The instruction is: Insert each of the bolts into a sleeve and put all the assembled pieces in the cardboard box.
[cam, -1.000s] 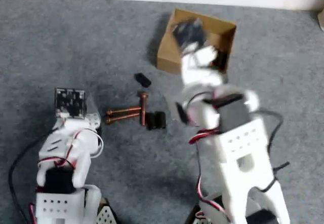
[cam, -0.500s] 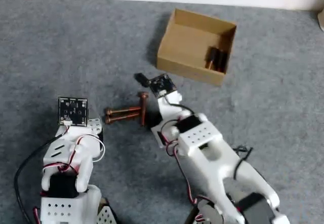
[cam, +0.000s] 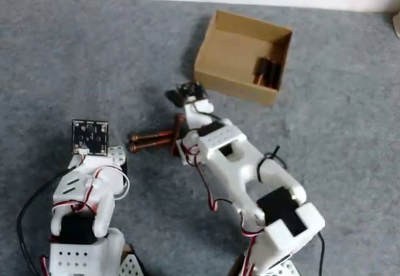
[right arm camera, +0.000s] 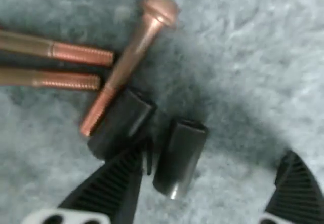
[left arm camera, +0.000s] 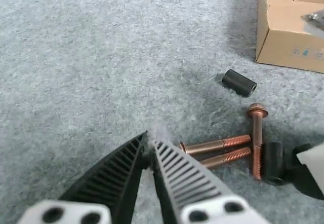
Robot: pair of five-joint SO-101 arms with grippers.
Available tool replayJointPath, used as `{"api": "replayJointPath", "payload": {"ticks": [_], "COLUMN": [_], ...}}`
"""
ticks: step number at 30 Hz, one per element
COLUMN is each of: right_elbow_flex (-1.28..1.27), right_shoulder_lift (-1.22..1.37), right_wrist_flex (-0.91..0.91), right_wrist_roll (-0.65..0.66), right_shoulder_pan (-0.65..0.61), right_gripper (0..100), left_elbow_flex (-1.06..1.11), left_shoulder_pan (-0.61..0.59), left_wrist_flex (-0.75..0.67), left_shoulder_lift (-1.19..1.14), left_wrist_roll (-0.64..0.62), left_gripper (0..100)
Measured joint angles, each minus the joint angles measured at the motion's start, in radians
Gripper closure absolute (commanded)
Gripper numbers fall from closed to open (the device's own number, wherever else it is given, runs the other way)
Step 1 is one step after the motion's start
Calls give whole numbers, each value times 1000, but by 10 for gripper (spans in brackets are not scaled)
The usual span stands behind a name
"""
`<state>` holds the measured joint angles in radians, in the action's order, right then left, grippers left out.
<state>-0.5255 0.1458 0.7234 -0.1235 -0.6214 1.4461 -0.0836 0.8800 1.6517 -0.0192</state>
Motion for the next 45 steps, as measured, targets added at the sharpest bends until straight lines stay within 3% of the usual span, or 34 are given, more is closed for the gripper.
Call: {"api": "replayJointPath", "payload": {"ticks": [5,16,22,27,31,35,39,45], "right_elbow_flex": [32,41,-35,-207,-364,-534,-655,-666], "right_shoulder_lift": [48,31,-216,-517,-697,-807,-862,-873], "right_wrist_flex": [2,8,83,97,97,18,-64,-118], "right_wrist_roll": [0,-2,-2,46,68,127,150,153], "right_shoulder_pan": [5,15,11,98,201,255,282,285], "right_gripper": [995,995,995,995,995,995,995,995], "left_elbow_flex": [0,0,9,-95,-270,-457,-522,-531], "left_shoulder_pan": [0,0,-2,29,198,356,471,473], "left_wrist_flex": [0,0,-89,-138,-140,-152,-224,-350], "left_shoulder_lift": [0,0,-68,-348,-681,-968,-1138,-1336], "left_wrist_roll": [0,0,0,78,215,252,276,275], "left_gripper": [992,992,982,965,948,859,857,857]}}
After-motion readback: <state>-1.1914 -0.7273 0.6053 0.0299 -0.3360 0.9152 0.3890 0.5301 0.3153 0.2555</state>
